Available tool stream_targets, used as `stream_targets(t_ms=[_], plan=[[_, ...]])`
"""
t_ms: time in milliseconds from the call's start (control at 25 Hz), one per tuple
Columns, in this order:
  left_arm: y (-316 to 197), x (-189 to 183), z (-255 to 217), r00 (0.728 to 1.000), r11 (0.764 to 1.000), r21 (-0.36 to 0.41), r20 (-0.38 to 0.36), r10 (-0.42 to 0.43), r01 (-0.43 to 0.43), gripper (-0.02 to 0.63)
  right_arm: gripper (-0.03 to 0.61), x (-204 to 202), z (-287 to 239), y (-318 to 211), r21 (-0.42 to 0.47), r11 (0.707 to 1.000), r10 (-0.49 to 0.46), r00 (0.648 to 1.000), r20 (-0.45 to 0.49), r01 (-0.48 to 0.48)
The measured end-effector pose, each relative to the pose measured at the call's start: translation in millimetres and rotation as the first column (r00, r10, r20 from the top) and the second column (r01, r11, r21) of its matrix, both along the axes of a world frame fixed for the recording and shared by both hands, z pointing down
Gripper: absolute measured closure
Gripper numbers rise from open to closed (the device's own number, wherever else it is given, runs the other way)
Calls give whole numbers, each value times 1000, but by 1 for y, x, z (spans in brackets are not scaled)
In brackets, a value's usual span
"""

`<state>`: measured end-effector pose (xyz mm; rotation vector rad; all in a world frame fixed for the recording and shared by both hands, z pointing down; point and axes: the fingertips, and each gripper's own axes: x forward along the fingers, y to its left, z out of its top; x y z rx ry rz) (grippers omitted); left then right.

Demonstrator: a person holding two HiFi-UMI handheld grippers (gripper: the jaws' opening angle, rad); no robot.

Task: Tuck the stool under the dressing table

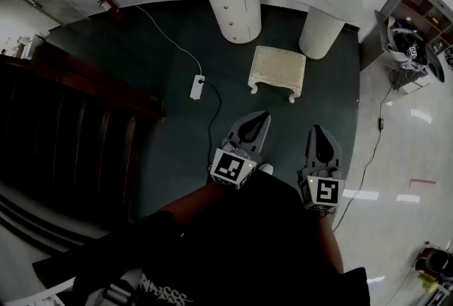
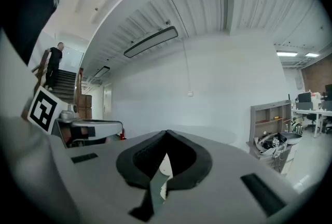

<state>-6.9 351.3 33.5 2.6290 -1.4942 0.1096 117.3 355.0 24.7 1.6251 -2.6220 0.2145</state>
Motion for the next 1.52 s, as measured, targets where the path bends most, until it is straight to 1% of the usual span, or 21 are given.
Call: stream_targets(t_ms=[120,240,320,360,520,680,840,1000,1120,1240,1280,1400,1520], plan=[[4,4,4,1000,1000,-7,-13,5,-5,598,543,-2,3,7,17,999,-44,999,-8,44],[5,2,3,1000,1000,-1,-26,-7,7,598,542,-3,4,10,22,997,-69,997,30,69],[3,-6,4,998,1000,-15,-52,-27,26,598,541,-3,10,10,11,997,-80,994,71,80],[1,-10,6,998,999,-23,-51,-37,36,598,541,-3,13,7,1,997,-83,993,86,83],[-9,-27,18,998,997,-50,0,-59,58,598,540,-3,25,-7,-28,997,-73,994,85,75],[-28,-38,45,998,991,-112,21,-66,68,598,540,6,48,-26,-91,995,-42,997,66,48],[-63,-48,59,998,988,-145,-14,-54,51,598,540,10,64,-56,-129,991,-43,999,19,45],[-112,-77,79,995,981,-180,-57,-79,68,598,540,-1,77,-108,-152,988,-49,998,-42,42],[-150,-95,102,995,973,-223,-72,-69,52,598,538,-8,93,-148,-194,981,-15,998,-56,4],[-191,-117,122,989,957,-287,-127,-76,36,598,539,-19,115,-182,-273,961,37,998,-48,-49],[-205,-125,128,988,954,-297,-133,-80,37,598,539,-23,121,-194,-291,954,59,997,-45,-70],[-238,-143,143,992,950,-310,-107,-70,34,598,538,-31,134,-227,-333,933,130,991,-35,-134],[-263,-159,162,993,940,-342,-100,-56,18,598,539,-38,148,-258,-342,928,136,989,-62,-149]])
